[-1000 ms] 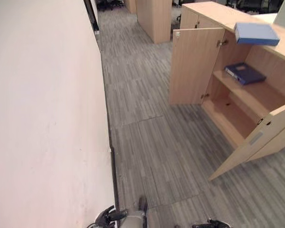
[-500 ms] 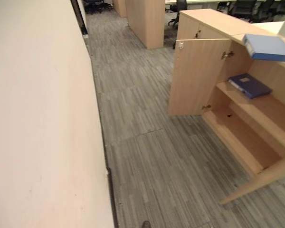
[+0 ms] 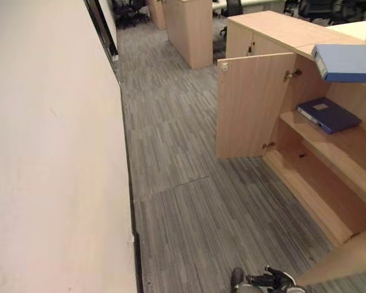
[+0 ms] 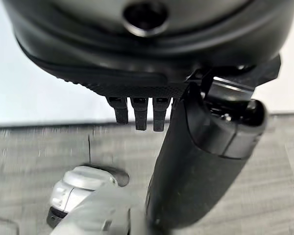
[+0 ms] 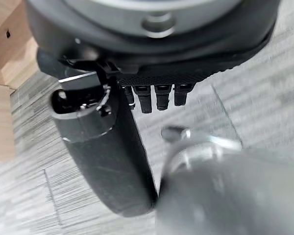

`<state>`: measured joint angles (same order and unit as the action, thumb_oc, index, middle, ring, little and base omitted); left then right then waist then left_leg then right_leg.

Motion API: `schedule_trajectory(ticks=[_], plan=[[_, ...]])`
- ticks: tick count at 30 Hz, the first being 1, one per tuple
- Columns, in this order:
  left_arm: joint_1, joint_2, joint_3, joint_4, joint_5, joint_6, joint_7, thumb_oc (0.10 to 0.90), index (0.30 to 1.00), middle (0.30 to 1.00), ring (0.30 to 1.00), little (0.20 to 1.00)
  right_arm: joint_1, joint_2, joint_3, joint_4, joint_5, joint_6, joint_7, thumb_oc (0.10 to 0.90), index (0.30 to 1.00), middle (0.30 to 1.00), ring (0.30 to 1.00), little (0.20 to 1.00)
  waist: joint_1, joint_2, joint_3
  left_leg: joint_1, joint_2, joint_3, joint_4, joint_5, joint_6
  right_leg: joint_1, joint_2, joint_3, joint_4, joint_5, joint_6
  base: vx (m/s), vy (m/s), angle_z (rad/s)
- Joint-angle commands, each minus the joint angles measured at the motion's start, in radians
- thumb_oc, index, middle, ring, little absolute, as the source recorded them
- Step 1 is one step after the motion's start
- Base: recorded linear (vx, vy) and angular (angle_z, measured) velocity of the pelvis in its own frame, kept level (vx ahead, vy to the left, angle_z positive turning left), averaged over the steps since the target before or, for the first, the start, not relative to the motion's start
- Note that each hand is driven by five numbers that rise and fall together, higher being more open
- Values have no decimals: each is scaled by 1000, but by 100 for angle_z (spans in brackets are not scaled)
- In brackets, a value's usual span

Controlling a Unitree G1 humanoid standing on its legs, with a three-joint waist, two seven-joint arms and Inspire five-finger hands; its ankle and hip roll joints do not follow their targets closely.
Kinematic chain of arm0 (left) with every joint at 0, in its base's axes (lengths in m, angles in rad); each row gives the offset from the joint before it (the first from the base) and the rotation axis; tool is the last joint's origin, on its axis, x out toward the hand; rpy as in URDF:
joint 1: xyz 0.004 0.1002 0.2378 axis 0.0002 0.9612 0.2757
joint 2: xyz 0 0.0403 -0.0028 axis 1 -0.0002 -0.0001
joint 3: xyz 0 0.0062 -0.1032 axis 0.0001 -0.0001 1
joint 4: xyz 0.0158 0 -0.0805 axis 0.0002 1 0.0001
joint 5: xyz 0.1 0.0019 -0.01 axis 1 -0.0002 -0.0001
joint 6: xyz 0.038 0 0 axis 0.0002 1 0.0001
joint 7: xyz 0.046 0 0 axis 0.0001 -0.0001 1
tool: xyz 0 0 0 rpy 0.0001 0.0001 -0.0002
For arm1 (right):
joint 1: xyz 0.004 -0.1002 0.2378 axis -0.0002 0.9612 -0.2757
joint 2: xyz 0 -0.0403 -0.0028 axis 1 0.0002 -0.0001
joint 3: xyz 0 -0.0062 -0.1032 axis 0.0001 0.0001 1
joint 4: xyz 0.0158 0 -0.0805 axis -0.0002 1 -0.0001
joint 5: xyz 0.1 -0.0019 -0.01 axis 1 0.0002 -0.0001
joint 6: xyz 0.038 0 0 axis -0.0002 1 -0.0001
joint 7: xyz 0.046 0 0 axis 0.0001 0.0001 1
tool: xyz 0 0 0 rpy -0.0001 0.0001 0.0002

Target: Put the empty folder in the office cabinet

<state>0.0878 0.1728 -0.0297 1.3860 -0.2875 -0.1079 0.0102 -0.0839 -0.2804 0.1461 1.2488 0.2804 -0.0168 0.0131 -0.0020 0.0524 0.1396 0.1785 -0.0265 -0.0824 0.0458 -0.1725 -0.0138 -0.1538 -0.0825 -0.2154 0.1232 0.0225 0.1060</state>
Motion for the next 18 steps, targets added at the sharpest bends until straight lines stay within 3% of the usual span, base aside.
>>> schedule_trajectory(ticks=[1,4,6,7,10,15,17,18], plan=[[5,44,45,41,38,0,17,800,900,900,900,900,-29,-3,22,-27,21,-3,4,800,900,900,900,900,-15,-9,34,51,-103,-31,-76,-7,47,-69,-49,-47,-181,153,60,346,-188,3],[9,47,62,53,38,2,20,800,900,900,900,900,-17,-4,30,-28,16,0,10,800,900,900,900,900,-10,-20,3,87,-76,-27,-91,-41,35,-38,-57,-86,-162,158,50,382,-222,28],[2,55,68,51,28,4,25,800,900,900,900,900,-11,-10,25,-26,20,7,15,800,900,900,900,900,-14,-17,-5,112,-29,-29,-78,-59,13,-44,-48,-92,-95,113,30,394,-268,7],[2,55,68,51,27,4,25,800,900,900,900,900,-11,-10,25,-26,20,7,15,800,900,900,900,900,-14,-16,-5,112,-28,-29,-78,-60,13,-45,-47,-93,-93,111,30,301,-235,10],[-31,58,46,14,-1,-6,41,800,900,900,900,900,5,-25,21,-12,23,9,15,800,900,900,900,900,-22,-9,-10,103,47,-36,-36,26,-42,-39,-8,-107,-30,38,-3,303,-265,12],[-60,57,12,-26,-24,-14,48,800,900,900,900,900,15,-35,11,8,34,5,5,800,900,900,900,900,-25,-19,-10,62,94,-41,18,93,-74,-29,15,-110,-6,-15,-26,191,-195,19],[-63,57,4,-39,-33,-17,50,800,900,900,900,900,25,-33,7,14,38,3,6,800,900,900,900,900,-28,-29,-14,39,113,-33,80,132,-81,-17,31,-101,5,-48,-46,264,-266,14],[-64,57,-1,-54,-40,-16,50,800,900,900,900,900,33,-29,12,19,45,0,8,800,900,900,900,900,-21,-45,1,-24,114,-10,234,195,-85,24,53,-77,-2,-75,-68,124,-163,-2]])
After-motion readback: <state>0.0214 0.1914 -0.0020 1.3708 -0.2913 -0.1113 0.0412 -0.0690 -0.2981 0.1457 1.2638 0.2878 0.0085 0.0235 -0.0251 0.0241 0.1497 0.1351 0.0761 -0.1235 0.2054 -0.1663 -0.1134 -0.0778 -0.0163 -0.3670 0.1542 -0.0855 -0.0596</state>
